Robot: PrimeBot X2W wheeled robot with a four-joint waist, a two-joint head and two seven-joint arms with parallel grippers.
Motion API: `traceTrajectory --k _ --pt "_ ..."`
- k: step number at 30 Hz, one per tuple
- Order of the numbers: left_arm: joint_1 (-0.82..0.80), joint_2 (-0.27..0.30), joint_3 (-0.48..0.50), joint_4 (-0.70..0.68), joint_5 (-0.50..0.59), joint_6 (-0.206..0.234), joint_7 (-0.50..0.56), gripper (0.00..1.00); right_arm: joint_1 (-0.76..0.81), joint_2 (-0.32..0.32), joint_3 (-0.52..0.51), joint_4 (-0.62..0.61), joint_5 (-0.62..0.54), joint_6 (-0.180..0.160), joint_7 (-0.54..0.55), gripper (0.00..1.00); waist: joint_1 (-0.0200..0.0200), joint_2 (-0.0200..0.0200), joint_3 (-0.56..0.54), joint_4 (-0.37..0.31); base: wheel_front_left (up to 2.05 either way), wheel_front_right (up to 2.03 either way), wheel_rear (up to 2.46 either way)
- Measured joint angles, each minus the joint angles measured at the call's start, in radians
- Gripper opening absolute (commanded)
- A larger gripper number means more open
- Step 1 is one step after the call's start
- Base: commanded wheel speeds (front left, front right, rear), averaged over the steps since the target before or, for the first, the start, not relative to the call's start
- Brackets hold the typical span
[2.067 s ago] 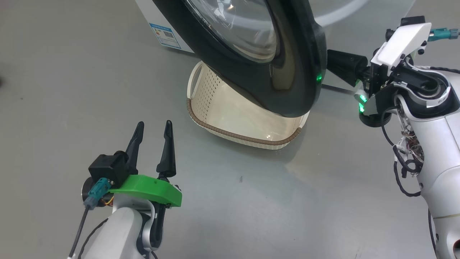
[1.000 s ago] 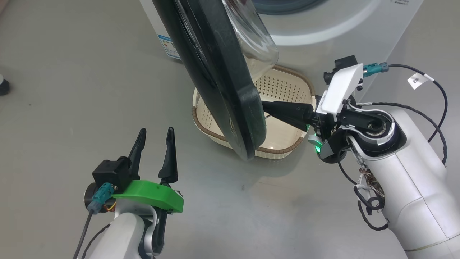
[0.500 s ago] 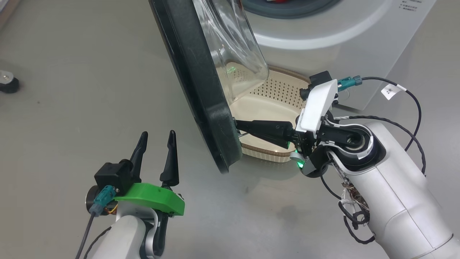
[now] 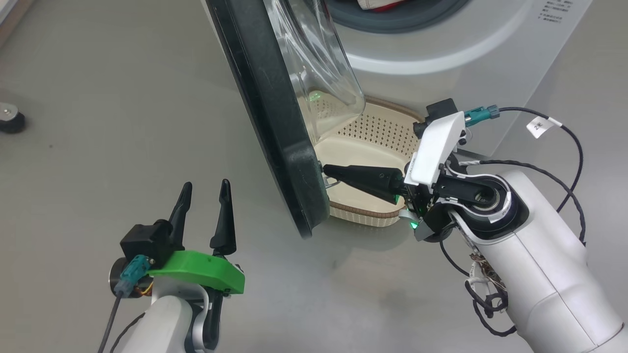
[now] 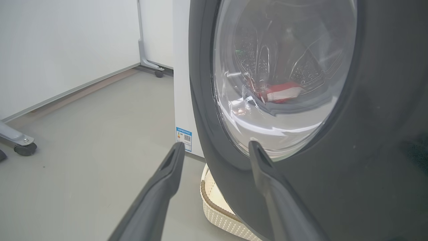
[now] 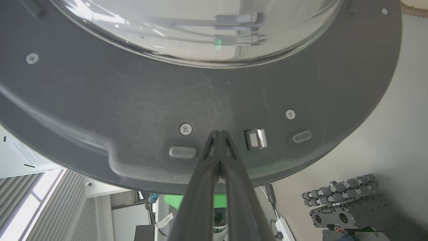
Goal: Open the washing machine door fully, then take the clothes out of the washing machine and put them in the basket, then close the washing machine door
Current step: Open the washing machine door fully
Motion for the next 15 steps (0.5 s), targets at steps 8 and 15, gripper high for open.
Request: traceTrajectory --k 8,15 --pt "0.016 0.001 0.057 0.014 0.023 0.0 0.0 1.0 0.044 -0.069 0.002 -0.047 -0.126 0.047 -0.09 0.0 0.0 0.0 -0.036 -0.04 0.0 0.0 0.0" --pt "0.042 0.001 0.099 0.025 0.057 0.0 0.0 1.0 0.102 -0.167 -0.012 -0.085 -0.319 0.145 -0.248 0.0 0.0 0.0 -0.081 -0.09 0.0 0.0 0.0"
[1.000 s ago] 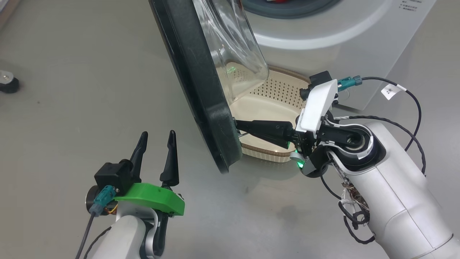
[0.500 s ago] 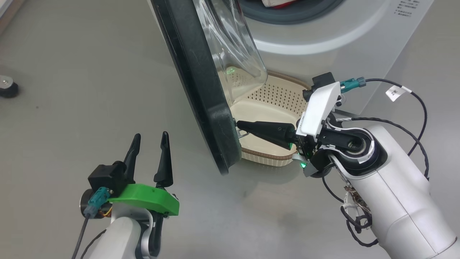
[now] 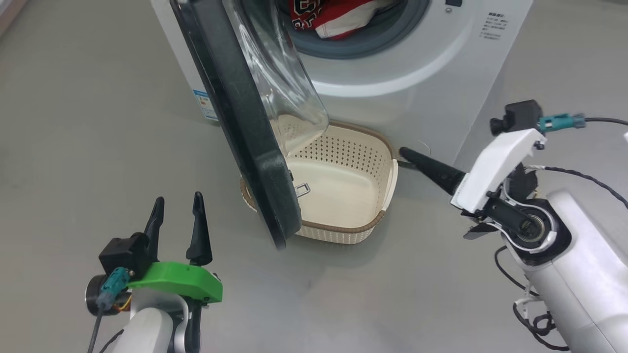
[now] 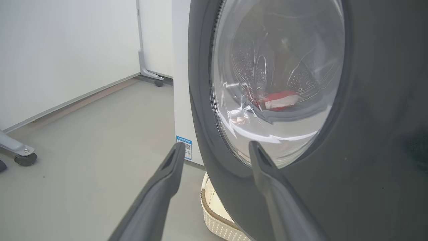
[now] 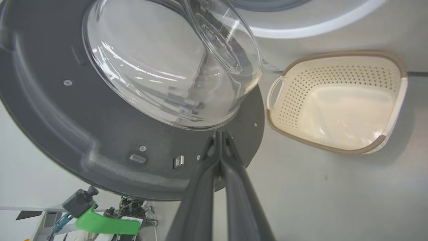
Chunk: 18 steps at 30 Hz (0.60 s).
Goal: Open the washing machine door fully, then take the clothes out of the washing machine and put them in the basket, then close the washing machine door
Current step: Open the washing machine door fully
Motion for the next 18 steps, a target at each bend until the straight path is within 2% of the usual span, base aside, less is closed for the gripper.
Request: traceTrajectory --k 3,5,13,18 --pt "0.018 0.0 0.018 0.007 0.006 0.0 0.0 1.0 0.03 -0.052 -0.008 -0.013 -0.113 0.036 -0.092 0.0 0.0 0.0 -0.023 -0.021 0.0 0.0 0.0" --pt "0.026 0.001 0.023 0.01 0.012 0.0 0.0 1.0 0.064 -0.081 -0.023 -0.016 -0.172 0.044 -0.157 0.0 0.0 0.0 -0.039 -0.034 0.0 0.0 0.0" --pt "0.095 0.002 0.077 0.011 0.026 0.0 0.0 1.0 0.233 -0.124 -0.044 -0.044 -0.372 0.042 -0.395 0.0 0.0 0.0 -0.098 -0.092 0.0 0.0 0.0" --pt "0.118 0.004 0.09 0.01 0.044 0.0 0.0 1.0 0.294 -0.181 -0.033 -0.067 -0.522 0.012 -0.512 0.0 0.0 0.0 -0.124 -0.135 0.0 0.0 0.0"
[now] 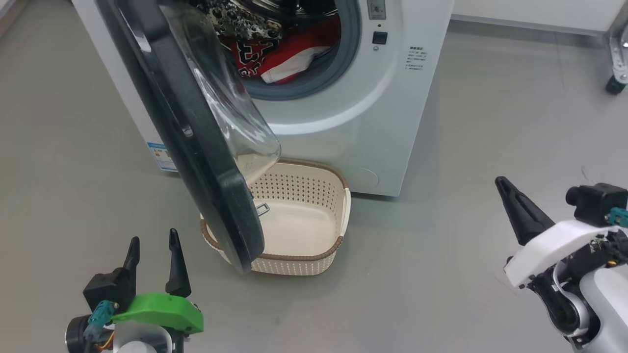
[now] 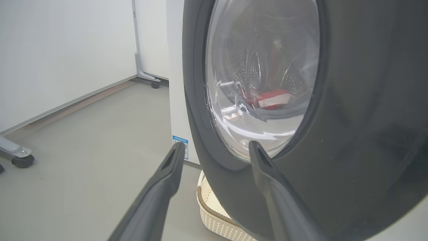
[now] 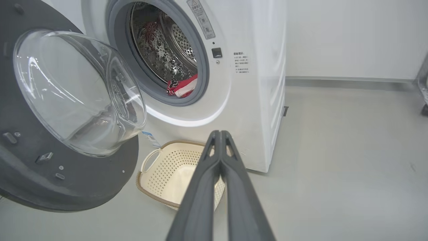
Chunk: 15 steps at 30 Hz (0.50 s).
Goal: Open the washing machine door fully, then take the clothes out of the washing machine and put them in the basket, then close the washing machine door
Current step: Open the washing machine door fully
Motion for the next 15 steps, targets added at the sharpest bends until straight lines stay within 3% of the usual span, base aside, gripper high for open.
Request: traceTrajectory --k 8,15 --pt "0.024 0.0 0.009 -0.004 0.004 0.0 0.0 1.0 0.138 -0.008 -0.019 -0.007 -0.078 -0.061 -0.167 0.0 0.0 0.0 -0.044 -0.044 0.0 0.0 0.0" --pt "0.052 0.001 0.02 -0.011 0.004 -0.002 0.0 1.0 0.218 -0.004 -0.019 -0.028 -0.134 -0.1 -0.24 0.0 0.0 0.0 -0.069 -0.073 0.0 0.0 0.0"
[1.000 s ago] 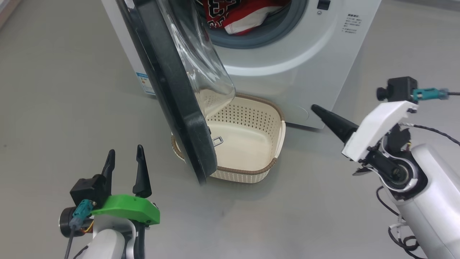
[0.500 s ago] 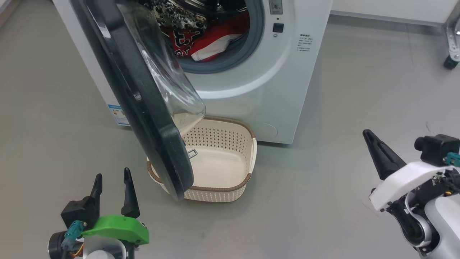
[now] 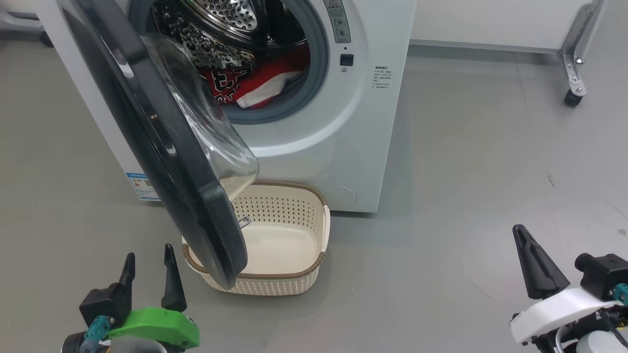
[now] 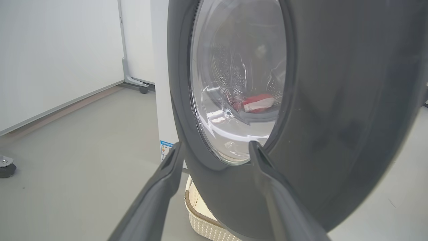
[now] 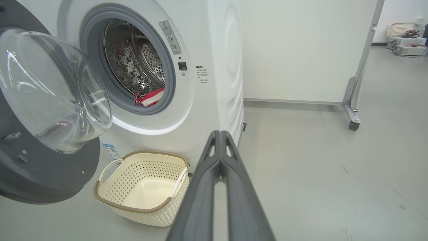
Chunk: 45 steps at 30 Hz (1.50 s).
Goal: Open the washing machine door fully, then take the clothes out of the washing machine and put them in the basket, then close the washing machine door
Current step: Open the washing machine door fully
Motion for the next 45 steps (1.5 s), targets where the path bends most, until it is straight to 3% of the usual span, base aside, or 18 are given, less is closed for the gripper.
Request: traceTrajectory --k 3,4,5,6,45 --pt "0.002 0.0 0.0 -0.005 0.0 -0.016 0.0 1.0 0.027 0.008 -0.009 -0.006 -0.009 -0.013 0.0 0.0 0.0 0.0 -0.005 -0.01 0.0 0.0 0.0" --pt "0.002 0.0 -0.001 -0.006 0.0 -0.02 0.0 1.0 0.035 0.008 -0.011 -0.006 -0.02 -0.02 -0.001 0.36 0.0 0.0 -0.006 -0.013 0.0 0.0 0.0" --pt "0.002 0.001 -0.004 -0.007 0.0 -0.026 0.0 1.0 0.044 0.008 -0.018 -0.009 -0.028 -0.022 -0.003 0.85 0.0 0.0 -0.007 -0.016 0.0 0.0 0.0" --pt "0.002 0.0 -0.007 -0.007 0.004 -0.028 0.0 1.0 0.053 0.01 -0.026 -0.011 -0.029 -0.027 -0.003 1.0 0.0 0.0 -0.007 -0.017 0.0 0.0 0.0" --pt "0.005 0.001 -0.024 -0.007 0.012 -0.052 0.0 1.0 0.169 0.119 -0.13 -0.112 -0.142 -0.045 -0.007 1.0 0.0 0.0 -0.007 -0.009 0.0 0.0 0.0"
